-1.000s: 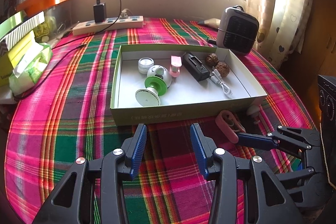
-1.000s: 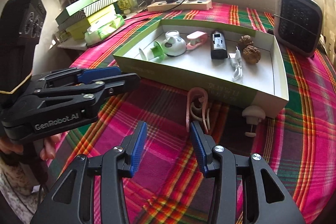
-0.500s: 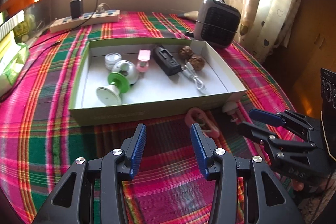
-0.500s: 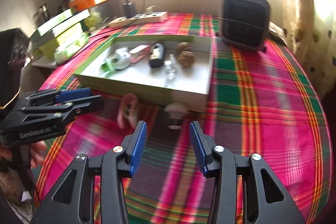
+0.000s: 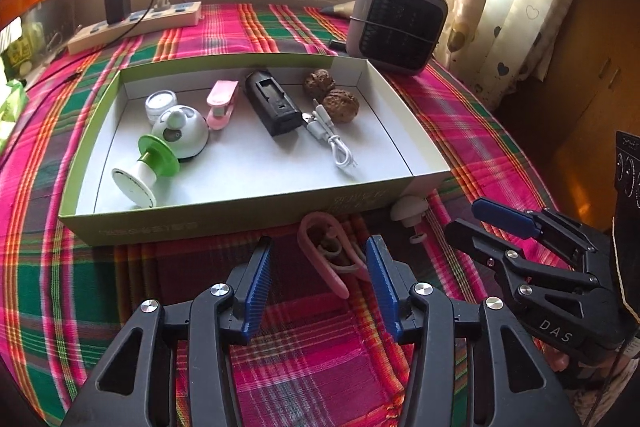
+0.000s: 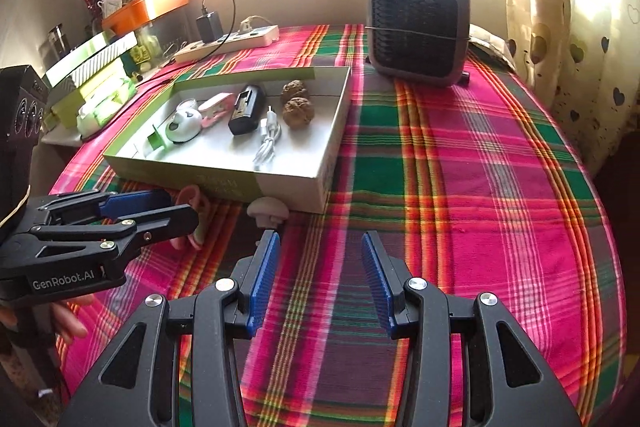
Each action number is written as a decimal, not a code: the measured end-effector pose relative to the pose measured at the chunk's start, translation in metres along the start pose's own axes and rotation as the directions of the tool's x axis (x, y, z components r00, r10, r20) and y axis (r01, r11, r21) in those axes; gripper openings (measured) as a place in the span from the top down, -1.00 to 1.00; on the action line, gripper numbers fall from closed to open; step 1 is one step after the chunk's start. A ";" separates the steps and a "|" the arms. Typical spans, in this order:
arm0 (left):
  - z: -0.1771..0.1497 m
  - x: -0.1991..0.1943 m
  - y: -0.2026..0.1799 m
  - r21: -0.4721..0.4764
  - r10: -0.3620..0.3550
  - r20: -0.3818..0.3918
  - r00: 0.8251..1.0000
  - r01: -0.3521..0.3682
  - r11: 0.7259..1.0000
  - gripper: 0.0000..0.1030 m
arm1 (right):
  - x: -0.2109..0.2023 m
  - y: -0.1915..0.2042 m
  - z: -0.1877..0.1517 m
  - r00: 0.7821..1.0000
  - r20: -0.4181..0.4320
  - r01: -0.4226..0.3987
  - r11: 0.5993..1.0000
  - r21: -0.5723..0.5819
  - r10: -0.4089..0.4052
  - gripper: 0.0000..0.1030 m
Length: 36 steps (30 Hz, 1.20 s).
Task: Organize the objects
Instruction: 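Close the left tool on the pink hair clip while the right grasps the white mushroom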
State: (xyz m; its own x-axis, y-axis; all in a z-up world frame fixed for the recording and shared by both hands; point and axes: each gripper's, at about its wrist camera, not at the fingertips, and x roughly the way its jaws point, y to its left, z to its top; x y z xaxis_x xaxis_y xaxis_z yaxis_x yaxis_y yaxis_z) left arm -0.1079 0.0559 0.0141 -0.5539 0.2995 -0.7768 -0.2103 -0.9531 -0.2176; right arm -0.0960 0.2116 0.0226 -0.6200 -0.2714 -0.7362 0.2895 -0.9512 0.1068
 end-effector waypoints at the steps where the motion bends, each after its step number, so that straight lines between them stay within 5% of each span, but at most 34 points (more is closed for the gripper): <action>1: 0.001 0.001 -0.001 -0.001 0.001 -0.003 1.000 -0.001 1.000 0.11 | 0.000 -0.001 0.000 1.000 0.000 0.000 1.000 0.000 0.000 0.14; 36: -0.001 0.007 -0.014 0.031 0.094 -0.047 0.994 -0.092 0.995 0.11 | 0.001 0.003 0.000 0.999 0.003 -0.040 0.999 -0.015 0.040 0.14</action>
State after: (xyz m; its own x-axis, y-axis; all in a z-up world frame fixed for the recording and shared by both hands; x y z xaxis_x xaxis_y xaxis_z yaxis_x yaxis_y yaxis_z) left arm -0.1079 0.0711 0.0111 -0.5328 0.2065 -0.8207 -0.1828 -0.9750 -0.1267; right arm -0.0955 0.2082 0.0226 -0.6098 -0.3096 -0.7295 0.3251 -0.9373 0.1260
